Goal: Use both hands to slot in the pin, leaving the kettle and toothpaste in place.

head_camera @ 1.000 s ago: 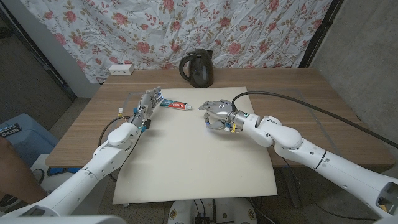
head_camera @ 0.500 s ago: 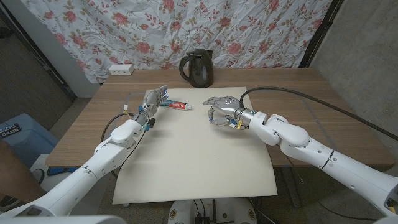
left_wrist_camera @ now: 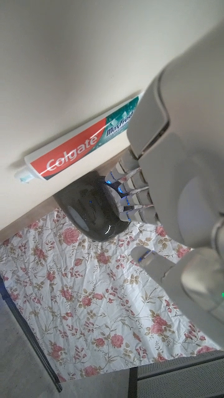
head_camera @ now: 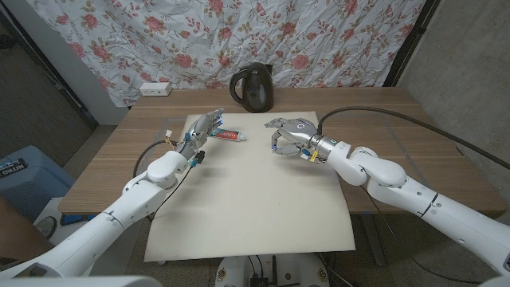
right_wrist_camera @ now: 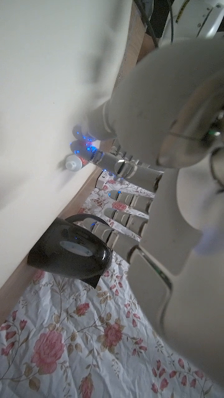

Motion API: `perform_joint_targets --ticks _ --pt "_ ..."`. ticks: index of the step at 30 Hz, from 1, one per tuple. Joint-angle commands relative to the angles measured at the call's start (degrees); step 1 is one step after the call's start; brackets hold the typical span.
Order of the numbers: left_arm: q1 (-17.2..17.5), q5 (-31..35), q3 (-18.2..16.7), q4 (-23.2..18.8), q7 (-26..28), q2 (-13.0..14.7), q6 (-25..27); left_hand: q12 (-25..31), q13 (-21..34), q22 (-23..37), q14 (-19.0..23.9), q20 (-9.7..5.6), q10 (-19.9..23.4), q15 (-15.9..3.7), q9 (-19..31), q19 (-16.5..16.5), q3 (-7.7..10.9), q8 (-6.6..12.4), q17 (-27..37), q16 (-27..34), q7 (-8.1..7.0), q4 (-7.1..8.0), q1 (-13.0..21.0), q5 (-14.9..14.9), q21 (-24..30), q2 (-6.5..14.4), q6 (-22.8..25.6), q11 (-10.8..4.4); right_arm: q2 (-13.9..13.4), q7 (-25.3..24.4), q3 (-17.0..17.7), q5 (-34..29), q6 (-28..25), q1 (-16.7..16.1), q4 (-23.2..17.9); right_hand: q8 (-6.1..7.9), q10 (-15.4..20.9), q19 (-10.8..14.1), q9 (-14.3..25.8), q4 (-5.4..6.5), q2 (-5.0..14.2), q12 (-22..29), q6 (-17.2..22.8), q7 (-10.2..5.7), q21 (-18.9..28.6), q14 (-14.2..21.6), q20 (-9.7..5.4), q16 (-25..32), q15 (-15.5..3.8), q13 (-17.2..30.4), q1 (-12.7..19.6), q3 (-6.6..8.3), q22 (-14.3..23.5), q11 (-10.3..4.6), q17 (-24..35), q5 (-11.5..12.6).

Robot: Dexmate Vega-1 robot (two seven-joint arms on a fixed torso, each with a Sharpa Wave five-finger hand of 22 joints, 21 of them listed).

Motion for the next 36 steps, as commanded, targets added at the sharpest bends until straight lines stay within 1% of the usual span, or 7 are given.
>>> perform_joint_targets --ticks 1,13,18,23,27,28,36 --pt "-0.3 2.7 1.3 -4.2 2.0 0.1 3.5 0.4 0.3 0.3 0.8 0.19 0.6 -0.70 0.3 0.6 0.30 0.25 0.1 0.1 -0.07 -0.05 0.4 0.3 0.3 4.2 0.5 0.24 -0.8 -4.8 2.3 4.2 1.5 -1.7 1.4 0.42 0.6 0.5 0.2 -0.03 0.41 -0.3 0.9 -0.93 0.0 0.4 -0.19 0.2 0.18 0.2 0.1 -0.13 0.3 -0.14 0.3 0.0" --pt "-1.5 4.2 3.2 -7.4 3.0 -0.2 8.3 0.3 0.3 0.3 1.2 0.21 0.9 -0.90 0.3 0.8 0.40 0.20 0.1 0.1 -0.09 -0.16 0.4 0.3 0.3 4.2 0.9 0.06 -1.5 -7.3 4.0 9.2 3.0 -3.1 3.4 0.12 0.6 0.5 0.1 -0.17 0.55 -0.4 0.5 -1.00 -0.1 0.3 -0.20 0.2 0.23 0.2 0.4 -0.12 0.3 0.04 0.4 -0.1" --pt "-2.4 5.8 4.5 -8.0 3.1 -0.3 9.6 0.4 0.3 0.3 1.2 0.23 1.1 -0.98 0.3 0.9 0.45 0.23 0.1 0.1 -0.13 -0.20 0.4 0.2 0.3 4.2 1.1 0.06 -1.6 -8.1 4.6 12.2 5.1 -2.9 5.6 -0.04 0.7 0.5 0.1 -0.27 0.53 -0.4 0.2 -1.01 -0.1 0.3 -0.18 0.2 0.32 0.2 0.5 -0.13 0.3 0.07 0.4 -0.1" --pt "-3.3 7.4 5.7 -8.8 3.2 -0.3 11.6 0.4 0.3 0.3 1.3 0.23 1.3 -1.05 0.3 0.9 0.50 0.24 0.1 0.1 -0.28 -0.25 0.4 0.2 0.3 4.3 1.3 0.09 -1.2 -9.4 5.0 15.6 7.5 -2.7 8.2 -0.25 0.6 0.5 0.0 -0.38 0.47 -0.5 -0.2 -1.03 -0.1 0.2 -0.14 0.2 0.36 0.2 0.7 -0.16 0.4 0.12 0.4 -0.1" --pt "-3.7 8.7 6.5 -8.8 3.5 -0.6 12.0 0.4 0.3 0.3 1.4 0.19 1.5 -1.14 0.3 1.0 0.57 0.33 0.1 0.1 -0.38 -0.32 0.5 0.2 0.3 4.3 1.8 0.01 -1.1 -10.5 5.1 16.6 9.0 -2.6 9.8 -0.43 0.5 0.4 -0.1 -0.46 0.42 -0.5 -0.5 -1.04 -0.2 0.2 -0.09 0.2 0.44 0.2 0.8 -0.18 0.4 0.20 0.5 -0.2" --pt "-3.9 9.1 6.7 -9.1 3.9 -0.6 12.8 0.4 0.3 0.3 1.4 0.16 1.6 -1.23 0.3 1.1 0.59 0.31 0.1 0.1 -0.41 -0.34 0.5 0.2 0.3 4.3 1.8 -0.10 -1.0 -10.7 5.1 17.0 9.3 -2.6 10.2 -0.48 0.5 0.4 -0.1 -0.48 0.39 -0.5 -0.5 -1.04 -0.2 0.2 -0.07 0.2 0.45 0.2 0.8 -0.19 0.4 0.19 0.5 -0.2" --pt "-5.5 13.3 8.9 -9.8 3.4 0.3 14.8 0.3 0.3 0.3 1.6 0.00 1.7 -1.42 0.3 1.1 0.71 0.24 0.1 0.0 -0.55 -0.42 0.5 0.2 0.3 4.3 2.0 -0.31 0.2 -11.9 5.4 20.1 11.0 -2.3 12.9 -0.93 0.4 0.4 -0.3 -0.61 0.15 -0.7 -1.3 -1.04 -0.2 0.1 0.05 0.1 0.57 0.2 1.0 -0.29 0.4 0.34 0.5 -0.2"
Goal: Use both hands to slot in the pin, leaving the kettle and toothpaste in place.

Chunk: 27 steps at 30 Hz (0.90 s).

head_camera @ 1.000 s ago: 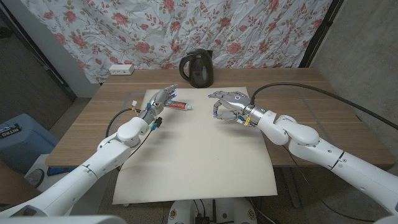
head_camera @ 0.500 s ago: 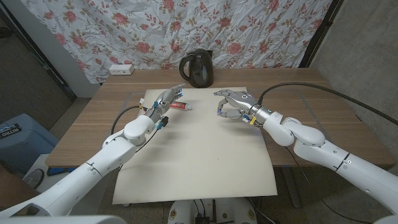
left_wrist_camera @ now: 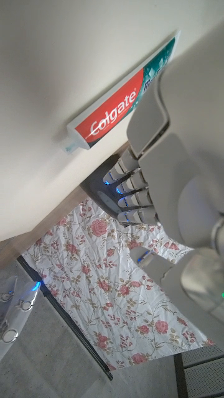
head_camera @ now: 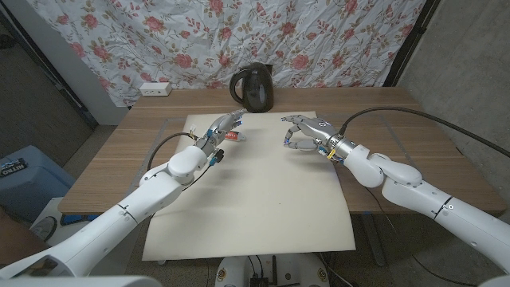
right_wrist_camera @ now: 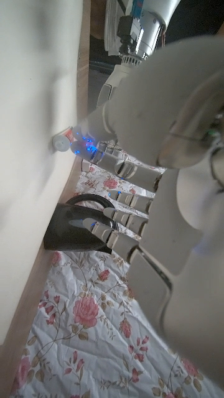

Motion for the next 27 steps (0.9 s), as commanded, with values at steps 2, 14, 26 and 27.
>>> perform_joint_targets --ticks 2,14,26,27 --pt "-2.5 6.6 3.5 -1.8 0.0 1.1 4.2 0.3 0.1 0.3 0.4 -0.10 0.4 -1.39 0.3 0.5 0.49 0.23 0.1 0.0 -0.05 -0.18 0.5 0.2 0.3 4.3 0.6 -0.38 1.4 -2.4 0.6 5.4 3.6 0.5 4.8 -0.22 0.1 0.4 0.0 -0.24 -0.23 -0.2 -0.5 -0.12 -0.2 0.4 0.06 0.1 0.35 0.2 0.7 0.09 0.2 0.13 0.3 -0.2" --pt "-3.3 10.2 5.1 -4.9 -3.7 4.3 7.9 0.3 0.1 0.3 0.5 -0.96 0.9 -1.63 0.3 0.6 0.52 0.09 0.2 0.0 -0.60 -0.03 0.4 0.2 0.2 4.3 0.8 -0.76 2.2 -3.3 0.5 6.1 3.6 0.8 5.9 -0.58 0.0 0.3 -0.1 -0.36 -0.40 -0.3 -1.1 -0.14 -0.3 0.4 0.09 0.1 0.41 0.2 1.0 0.01 0.2 0.12 0.3 -0.2" --pt "-4.1 16.0 7.3 -6.4 -7.0 7.2 8.1 0.0 0.1 0.3 0.5 -1.91 0.7 -1.91 0.3 0.2 0.31 -0.25 0.3 0.0 -1.65 0.52 -0.1 0.2 0.0 4.2 0.4 -1.43 3.0 -4.2 0.2 5.4 1.5 0.4 4.9 -0.77 0.0 0.3 -0.2 -0.34 -0.41 -0.3 -1.3 -0.12 -0.3 0.3 0.12 0.1 0.47 0.3 1.2 -0.07 0.2 0.22 0.4 -0.3" --pt "-3.9 16.3 7.3 -6.6 -6.9 7.2 8.3 0.0 0.0 0.3 0.5 -2.04 0.5 -1.96 0.3 0.1 0.28 -0.29 0.4 0.0 -1.74 0.59 -0.1 0.2 0.0 4.2 0.3 -1.53 3.0 -4.3 0.2 5.4 1.2 0.3 4.8 -0.77 0.0 0.3 -0.2 -0.34 -0.41 -0.3 -1.4 -0.12 -0.3 0.3 0.13 0.1 0.48 0.3 1.3 -0.08 0.2 0.22 0.4 -0.3"
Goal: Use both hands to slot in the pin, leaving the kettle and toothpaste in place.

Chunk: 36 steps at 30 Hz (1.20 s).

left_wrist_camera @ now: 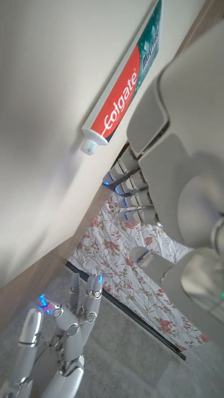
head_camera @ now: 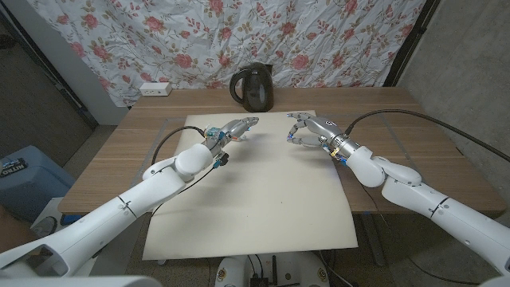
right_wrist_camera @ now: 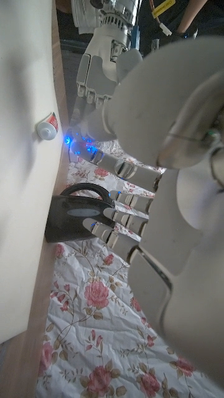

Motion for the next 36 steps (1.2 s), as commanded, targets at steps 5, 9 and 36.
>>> perform_joint_targets --ticks 5,9,36 --pt "0.3 7.3 2.0 -2.0 -2.6 3.3 -0.2 -0.2 0.0 0.3 0.1 -2.51 -0.4 -2.36 0.3 -0.1 -0.11 -0.64 0.4 0.0 -1.03 0.90 -0.4 0.1 -0.1 4.3 -1.1 -0.54 1.1 -1.4 -0.4 -0.5 -3.2 -0.7 -1.3 -0.08 0.0 0.3 0.1 -0.31 -0.01 -0.1 -0.2 -0.04 0.0 0.3 0.11 0.2 0.49 0.3 0.9 -0.12 0.1 0.18 0.2 -0.1" --pt "0.6 9.1 2.4 -2.0 -2.7 3.5 -0.4 -0.3 0.0 0.3 0.0 -3.04 -0.4 -2.57 0.3 -0.4 -0.40 -0.91 0.5 0.0 -1.76 1.52 -0.7 0.1 -0.2 4.3 -2.1 -0.52 1.5 -1.6 -0.6 -0.7 -4.1 -0.8 -1.6 -0.12 0.0 0.2 0.1 -0.28 0.01 -0.1 -0.3 -0.04 0.0 0.3 0.10 0.2 0.42 0.3 0.9 -0.16 0.1 0.18 0.2 -0.1" --pt "0.6 28.6 6.3 -0.8 -4.1 5.2 -3.7 -0.6 0.0 0.5 -1.4 -5.74 -0.9 -4.00 0.3 -3.7 -2.32 -0.72 0.9 0.0 -2.79 4.64 -1.9 0.2 -0.6 5.2 -3.1 -1.65 2.1 -3.6 -1.2 -1.1 -7.5 -1.6 -2.9 -0.29 0.1 0.3 0.0 -0.14 0.16 -0.1 -0.3 -0.03 0.0 0.4 0.01 0.2 0.42 0.3 1.2 -0.41 0.1 0.28 0.4 -0.2"
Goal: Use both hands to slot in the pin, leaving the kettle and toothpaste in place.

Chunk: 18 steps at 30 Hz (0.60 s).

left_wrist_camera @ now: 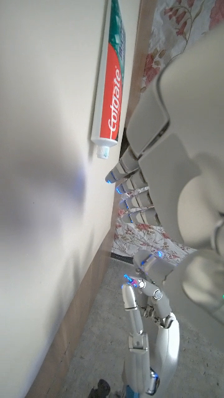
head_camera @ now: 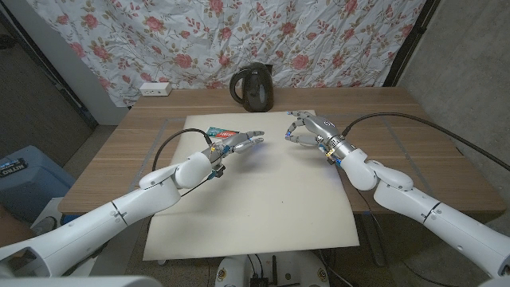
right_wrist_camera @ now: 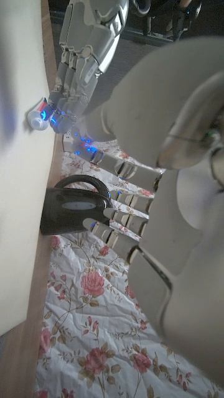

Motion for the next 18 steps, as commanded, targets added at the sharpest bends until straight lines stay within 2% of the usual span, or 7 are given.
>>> perform_joint_targets --ticks 1,9,18 --pt "0.0 8.8 1.8 0.9 -1.1 0.6 -1.8 -0.1 0.1 0.2 -0.5 -6.05 -0.5 -3.98 0.3 -1.0 -0.08 0.17 0.1 0.0 -0.46 0.63 -0.7 0.2 -0.3 5.8 -0.4 -0.14 0.2 -0.9 -0.3 -0.1 -1.0 -0.3 -0.3 -0.07 0.1 0.3 0.2 0.10 0.39 -0.1 -0.3 -0.04 0.0 0.4 0.01 0.2 0.44 0.3 0.4 -0.18 0.1 0.24 0.1 0.0" --pt "1.4 11.4 1.4 1.1 -1.2 0.7 -1.7 -0.2 0.1 0.2 -0.7 -6.40 -0.7 -4.38 0.3 -1.5 -0.43 0.20 0.1 0.0 -0.70 0.73 -0.7 0.2 -0.3 5.8 -0.5 -0.53 0.3 -0.8 -0.6 -0.2 -1.3 0.0 -0.3 -0.11 0.1 0.4 0.1 0.13 0.40 -0.1 -0.3 -0.03 0.0 0.4 0.04 0.2 0.45 0.3 0.4 -0.25 0.1 0.22 0.2 -0.1" --pt "1.3 12.1 1.4 2.1 -3.3 0.8 -2.8 0.0 0.1 0.2 -0.4 -6.60 -0.3 -4.82 0.3 -1.5 -0.74 0.24 0.1 0.2 -0.76 0.77 -0.7 0.2 -0.1 5.8 -0.7 -0.73 0.9 -1.0 -0.9 0.0 -2.1 0.1 0.0 -0.17 0.1 0.4 0.1 0.17 0.42 -0.2 -0.3 -0.02 0.0 0.5 0.04 0.3 0.40 0.3 0.4 -0.37 0.1 0.27 0.2 -0.1"
